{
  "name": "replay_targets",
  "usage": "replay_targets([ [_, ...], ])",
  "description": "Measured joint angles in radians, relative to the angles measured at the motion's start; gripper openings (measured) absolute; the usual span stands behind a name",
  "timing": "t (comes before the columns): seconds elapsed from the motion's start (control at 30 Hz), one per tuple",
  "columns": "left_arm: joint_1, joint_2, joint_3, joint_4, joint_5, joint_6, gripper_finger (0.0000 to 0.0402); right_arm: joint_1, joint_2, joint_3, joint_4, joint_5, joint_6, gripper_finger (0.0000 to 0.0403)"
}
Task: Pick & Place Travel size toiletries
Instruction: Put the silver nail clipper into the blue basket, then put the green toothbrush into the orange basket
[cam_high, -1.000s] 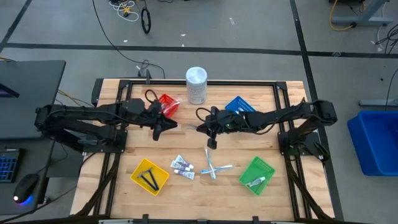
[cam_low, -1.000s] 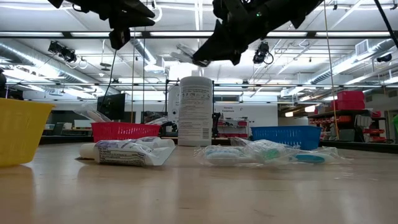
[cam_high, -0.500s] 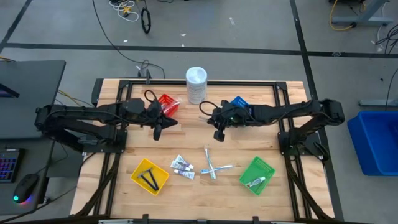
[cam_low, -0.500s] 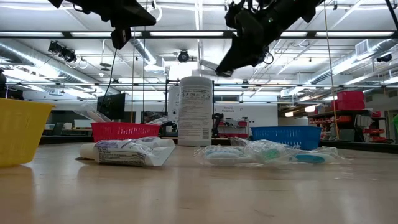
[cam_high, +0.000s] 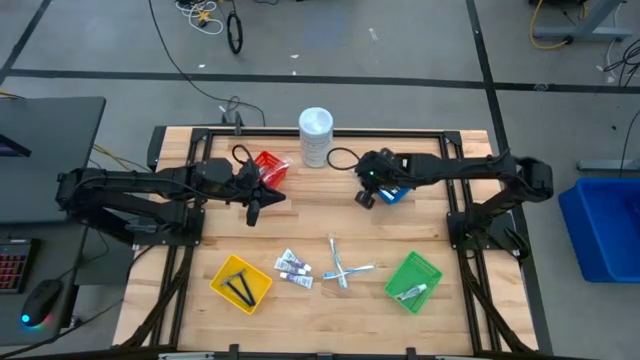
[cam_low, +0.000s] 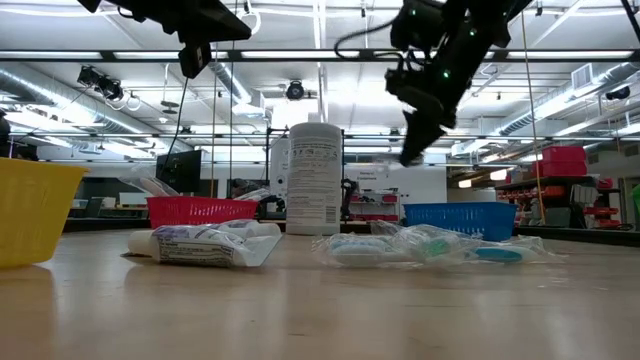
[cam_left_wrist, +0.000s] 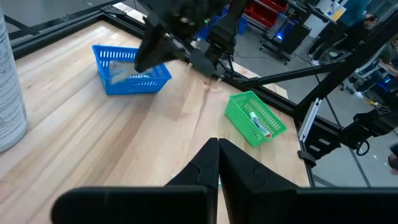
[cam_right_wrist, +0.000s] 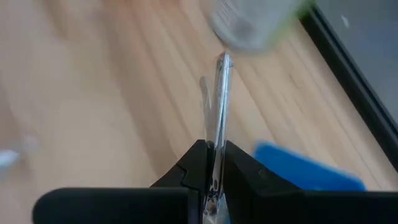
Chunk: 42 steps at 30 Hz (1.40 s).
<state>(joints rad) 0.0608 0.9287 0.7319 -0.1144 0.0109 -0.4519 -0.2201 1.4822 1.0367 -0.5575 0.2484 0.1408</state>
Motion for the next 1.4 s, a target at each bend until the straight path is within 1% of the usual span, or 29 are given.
replay_targets([
  [0.13, 0.000, 0.000, 0.000, 0.000, 0.000, 0.000, 0.0020, -0.048, 0.000, 0.000, -0.113, 0.013, 0.053, 0.0039],
  [0.37, 0.000, 0.000, 0.000, 0.000, -0.027, 0.000, 0.0006, -0.111, 0.001, -0.001, -0.240, 0.012, 0.096, 0.0039],
  [0.47, 0.000, 0.000, 0.000, -0.001, -0.037, 0.000, 0.0008, -0.135, 0.001, -0.024, -0.269, 0.012, 0.126, 0.0039],
  [0.6, 0.000, 0.000, 0.000, -0.001, -0.043, 0.000, 0.0020, -0.152, 0.001, -0.081, -0.273, 0.011, 0.172, 0.0039],
  [0.77, 0.000, 0.000, 0.000, -0.001, -0.051, 0.000, 0.0022, -0.154, 0.002, -0.132, -0.229, 0.009, 0.177, 0.0044],
  [0.83, 0.000, 0.000, 0.000, -0.001, -0.058, 0.000, 0.0019, -0.153, 0.002, -0.135, -0.223, 0.009, 0.176, 0.0057],
  [0.9, 0.000, 0.000, 0.000, -0.001, -0.065, 0.000, 0.0015, -0.153, 0.002, -0.135, -0.213, 0.010, 0.175, 0.0078],
  [1.1, 0.000, 0.000, 0.000, -0.001, -0.071, 0.000, 0.0010, -0.154, 0.002, -0.135, -0.193, 0.010, 0.153, 0.0170],
  [1.2, 0.000, 0.000, 0.000, -0.001, -0.071, 0.005, 0.0013, -0.152, 0.002, -0.135, -0.185, 0.010, 0.125, 0.0208],
  [1.3, 0.000, 0.000, 0.000, -0.001, -0.071, 0.016, 0.0017, -0.142, 0.002, -0.133, -0.183, 0.010, 0.117, 0.0233],
  [1.4, 0.000, 0.000, 0.000, -0.001, -0.071, 0.021, 0.0016, -0.128, 0.000, -0.115, -0.178, 0.011, 0.087, 0.0244],
])
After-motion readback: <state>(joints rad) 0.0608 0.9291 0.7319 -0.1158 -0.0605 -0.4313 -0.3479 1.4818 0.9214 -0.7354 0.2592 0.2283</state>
